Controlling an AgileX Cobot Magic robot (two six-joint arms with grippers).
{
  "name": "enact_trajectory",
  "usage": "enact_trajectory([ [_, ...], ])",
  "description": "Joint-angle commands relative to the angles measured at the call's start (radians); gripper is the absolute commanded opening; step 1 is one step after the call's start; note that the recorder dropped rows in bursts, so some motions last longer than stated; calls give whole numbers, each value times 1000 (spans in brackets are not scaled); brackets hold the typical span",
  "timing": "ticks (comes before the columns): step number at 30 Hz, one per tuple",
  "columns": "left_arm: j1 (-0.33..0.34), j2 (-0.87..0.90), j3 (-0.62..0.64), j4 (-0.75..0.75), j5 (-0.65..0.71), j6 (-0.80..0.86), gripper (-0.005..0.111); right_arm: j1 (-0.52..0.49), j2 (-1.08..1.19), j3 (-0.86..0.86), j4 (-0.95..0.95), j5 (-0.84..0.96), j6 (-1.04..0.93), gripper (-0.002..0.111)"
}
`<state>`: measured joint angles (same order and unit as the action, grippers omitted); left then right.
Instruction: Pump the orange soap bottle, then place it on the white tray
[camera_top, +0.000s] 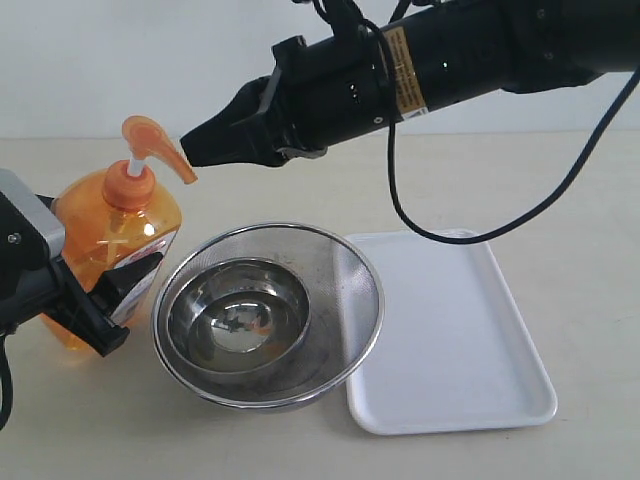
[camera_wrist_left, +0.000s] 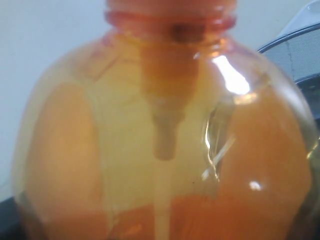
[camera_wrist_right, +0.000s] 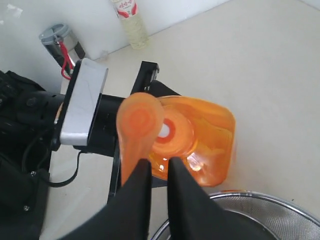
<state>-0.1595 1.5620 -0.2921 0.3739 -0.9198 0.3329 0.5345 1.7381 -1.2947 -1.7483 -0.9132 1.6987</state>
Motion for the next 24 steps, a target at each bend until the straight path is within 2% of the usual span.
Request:
enact_trajectory([
  [1,-4,-6,-6,-10,-38,-3,5,-5,-52,-2,4,12,1,8],
  [7,-4,-6,-6,-10,-36,-3,5,-2,-112,-2,4,-96,3,8],
  [14,-4,-6,-6,-10,-36,-3,5,75,-79,7,4,-111,20,8],
  [24,-4,-6,-6,-10,-29,-3,5,104,-12,7,4,8,15,8],
])
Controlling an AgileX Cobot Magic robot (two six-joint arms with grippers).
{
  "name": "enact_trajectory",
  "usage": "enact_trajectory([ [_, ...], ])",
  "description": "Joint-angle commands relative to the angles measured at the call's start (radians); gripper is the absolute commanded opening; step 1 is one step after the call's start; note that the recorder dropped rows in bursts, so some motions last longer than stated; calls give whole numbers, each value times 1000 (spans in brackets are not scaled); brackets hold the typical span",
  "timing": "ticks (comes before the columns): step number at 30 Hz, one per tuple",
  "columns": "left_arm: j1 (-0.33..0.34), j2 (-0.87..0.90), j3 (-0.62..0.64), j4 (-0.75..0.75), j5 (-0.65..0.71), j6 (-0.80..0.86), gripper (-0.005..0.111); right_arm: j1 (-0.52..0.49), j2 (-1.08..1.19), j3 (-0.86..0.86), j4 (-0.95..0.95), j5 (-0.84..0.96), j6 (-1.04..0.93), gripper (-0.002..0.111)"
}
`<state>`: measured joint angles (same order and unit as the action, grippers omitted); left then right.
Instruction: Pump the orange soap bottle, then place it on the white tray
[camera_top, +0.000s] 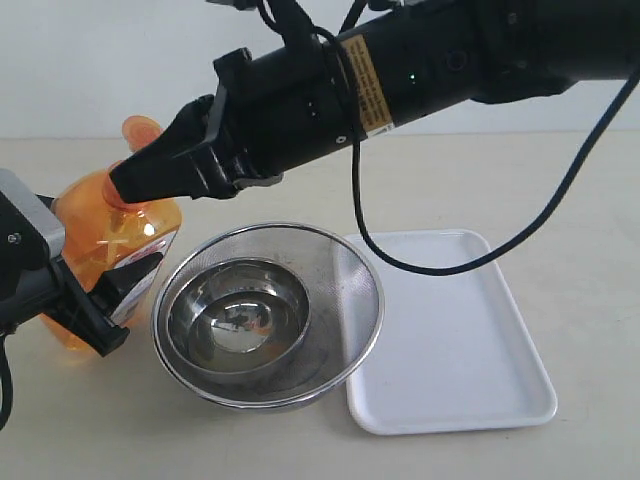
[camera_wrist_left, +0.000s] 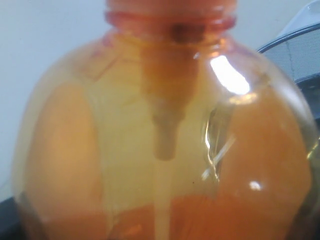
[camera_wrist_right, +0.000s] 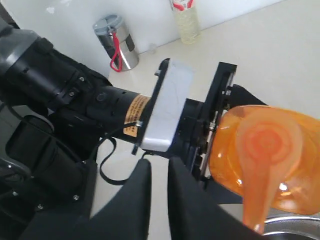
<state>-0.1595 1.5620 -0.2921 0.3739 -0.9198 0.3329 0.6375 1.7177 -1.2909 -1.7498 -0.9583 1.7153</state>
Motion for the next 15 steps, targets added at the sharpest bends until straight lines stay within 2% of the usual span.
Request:
enact_trajectory([
  [1,-4,-6,-6,-10,-29,-3,5,1,11,3,5,74,-1,8],
  [11,-4,-6,-6,-6,-29,-3,5,1,30,3,5,178,-8,8],
  [15,-4,-6,-6,-6,-31,-3,5,1,28,3,5,101,-15,8],
])
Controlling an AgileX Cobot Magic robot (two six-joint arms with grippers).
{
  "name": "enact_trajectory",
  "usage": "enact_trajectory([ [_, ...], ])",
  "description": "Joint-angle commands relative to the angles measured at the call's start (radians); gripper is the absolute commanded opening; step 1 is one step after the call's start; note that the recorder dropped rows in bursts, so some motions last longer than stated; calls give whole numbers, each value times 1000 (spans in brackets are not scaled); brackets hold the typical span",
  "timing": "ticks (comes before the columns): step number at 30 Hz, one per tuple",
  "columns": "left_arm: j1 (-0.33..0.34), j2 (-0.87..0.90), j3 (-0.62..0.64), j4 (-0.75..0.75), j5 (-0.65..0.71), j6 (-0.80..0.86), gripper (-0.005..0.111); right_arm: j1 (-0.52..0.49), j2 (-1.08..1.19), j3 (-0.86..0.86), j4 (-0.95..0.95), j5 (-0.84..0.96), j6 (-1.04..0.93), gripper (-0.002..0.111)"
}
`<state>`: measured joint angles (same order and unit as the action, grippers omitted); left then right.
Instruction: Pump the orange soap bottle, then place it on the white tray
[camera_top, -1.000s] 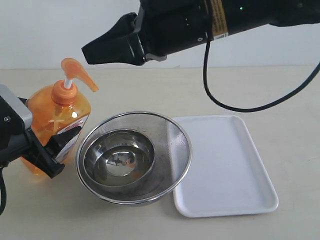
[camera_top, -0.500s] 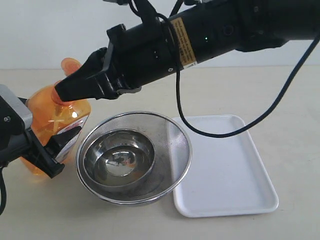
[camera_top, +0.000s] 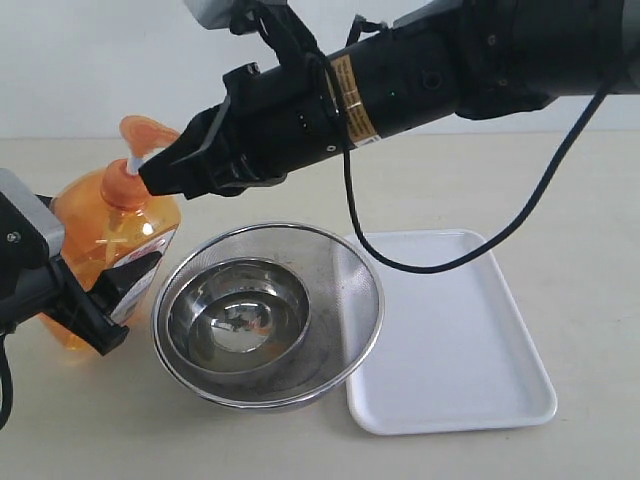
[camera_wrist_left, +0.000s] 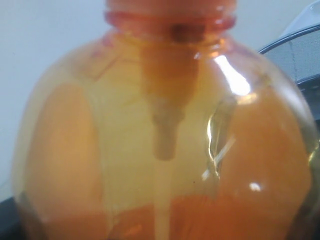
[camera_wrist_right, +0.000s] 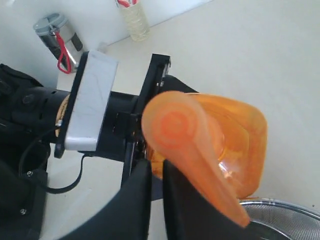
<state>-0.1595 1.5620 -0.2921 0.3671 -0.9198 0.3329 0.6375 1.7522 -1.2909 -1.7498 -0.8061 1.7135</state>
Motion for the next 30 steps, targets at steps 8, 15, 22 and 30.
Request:
enact_trajectory([
  [8,-4,-6,-6,1,-34,-3,5,1,-131,1,5,111,-40,8],
  [15,-4,-6,-6,1,-34,-3,5,1,-76,1,5,312,-113,0],
  [22,-4,-6,-6,1,-34,-3,5,1,-65,3,5,264,-96,0],
  [30,-4,-6,-6,1,-44,-3,5,1,-65,3,5,169,-74,0],
])
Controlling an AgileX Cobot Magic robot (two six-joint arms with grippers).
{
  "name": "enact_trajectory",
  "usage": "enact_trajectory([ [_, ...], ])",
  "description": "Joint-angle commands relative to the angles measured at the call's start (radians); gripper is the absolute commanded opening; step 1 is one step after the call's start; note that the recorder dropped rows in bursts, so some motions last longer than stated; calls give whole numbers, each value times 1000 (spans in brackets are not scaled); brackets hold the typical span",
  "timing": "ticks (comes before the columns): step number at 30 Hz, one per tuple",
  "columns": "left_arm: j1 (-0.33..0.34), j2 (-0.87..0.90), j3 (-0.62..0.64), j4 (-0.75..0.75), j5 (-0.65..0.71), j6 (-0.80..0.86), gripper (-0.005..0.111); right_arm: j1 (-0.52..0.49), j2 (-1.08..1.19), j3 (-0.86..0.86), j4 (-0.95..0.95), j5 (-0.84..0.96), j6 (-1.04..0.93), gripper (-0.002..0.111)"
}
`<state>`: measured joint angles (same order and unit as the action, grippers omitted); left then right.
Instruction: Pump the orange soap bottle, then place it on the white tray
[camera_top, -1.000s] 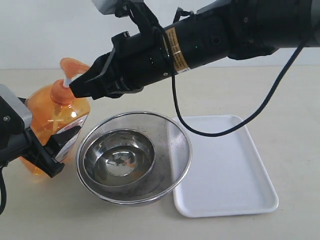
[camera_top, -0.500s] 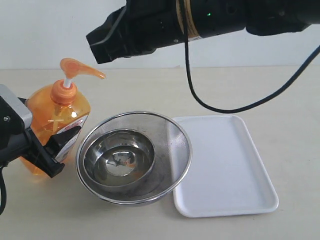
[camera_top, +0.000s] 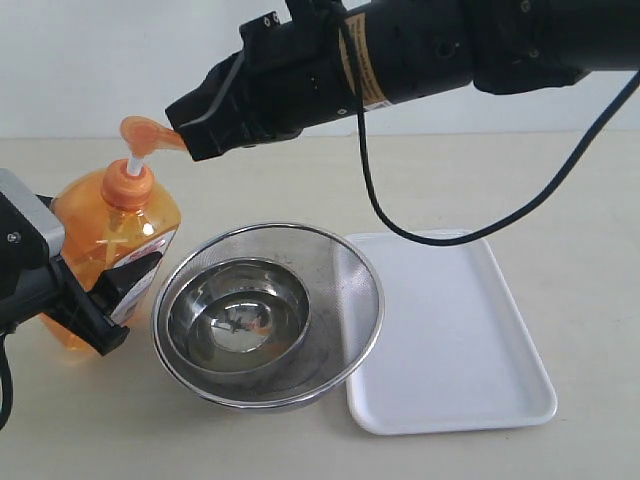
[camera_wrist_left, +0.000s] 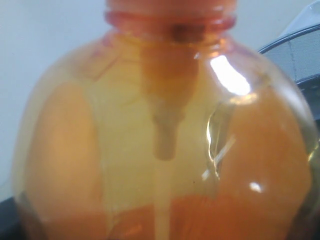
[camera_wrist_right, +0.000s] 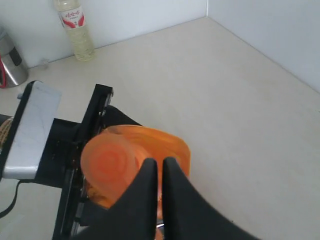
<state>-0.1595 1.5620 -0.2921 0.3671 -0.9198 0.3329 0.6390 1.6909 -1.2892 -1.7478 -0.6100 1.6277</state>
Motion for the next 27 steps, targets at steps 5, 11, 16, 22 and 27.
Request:
enact_trajectory([
  [5,-4,-6,-6,1,-44,-3,5,-1,-4,1,3,-44,18,0],
  [11,-4,-6,-6,1,-44,-3,5,-1,-4,1,3,-71,39,0],
  [16,-4,-6,-6,1,-44,-3,5,-1,-13,1,3,-51,32,0],
  [22,-4,-6,-6,1,-44,-3,5,-1,-99,-9,3,-66,56,0],
  [27,-4,-6,-6,1,-44,-3,5,24,-74,-9,3,-67,62,0],
])
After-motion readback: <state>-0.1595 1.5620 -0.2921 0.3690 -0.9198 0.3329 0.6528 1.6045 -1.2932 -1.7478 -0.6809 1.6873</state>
